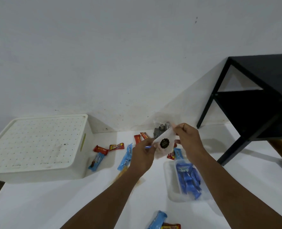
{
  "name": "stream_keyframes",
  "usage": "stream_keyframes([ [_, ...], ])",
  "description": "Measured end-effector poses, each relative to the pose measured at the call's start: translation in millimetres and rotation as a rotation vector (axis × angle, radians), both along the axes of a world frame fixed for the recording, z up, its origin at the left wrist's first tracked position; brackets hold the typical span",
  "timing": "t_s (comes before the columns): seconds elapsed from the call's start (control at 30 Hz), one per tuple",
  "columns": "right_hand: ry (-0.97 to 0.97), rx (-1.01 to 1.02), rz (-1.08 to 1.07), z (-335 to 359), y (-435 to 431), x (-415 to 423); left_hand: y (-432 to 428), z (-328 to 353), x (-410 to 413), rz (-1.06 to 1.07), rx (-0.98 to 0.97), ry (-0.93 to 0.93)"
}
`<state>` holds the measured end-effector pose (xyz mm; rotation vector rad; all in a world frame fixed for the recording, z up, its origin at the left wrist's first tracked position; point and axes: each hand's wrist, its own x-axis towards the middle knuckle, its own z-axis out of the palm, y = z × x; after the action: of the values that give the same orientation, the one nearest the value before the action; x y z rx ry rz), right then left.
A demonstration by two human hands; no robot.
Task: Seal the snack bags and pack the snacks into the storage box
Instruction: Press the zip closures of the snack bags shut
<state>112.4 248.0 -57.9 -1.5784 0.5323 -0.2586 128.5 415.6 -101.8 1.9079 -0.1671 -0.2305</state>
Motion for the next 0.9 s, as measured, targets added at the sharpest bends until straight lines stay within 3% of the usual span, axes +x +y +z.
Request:
stream_keyframes([
  [0.23,-0.03,0.129,0.155,-10.1,-14.5,11.7,1.4,-10.2,31.3,-0.012,0.019,0.065],
  [0.4,-0.025,-0.017,0.34,-1.8,-12.8,18.0,11.8,7.0,41.0,-0.069,-0.114,0.13],
  [0.57,-0.06,-0.051,0.367,6.1,-3.3,16.5,17.1,34.2,44.9,-0.158,-0.277,0.136],
  [0.9,-0.129,-0.066,0.341,23.5,7.3,5.5,14.1,60.4,32.3,-0.072,-0.51,0.344],
])
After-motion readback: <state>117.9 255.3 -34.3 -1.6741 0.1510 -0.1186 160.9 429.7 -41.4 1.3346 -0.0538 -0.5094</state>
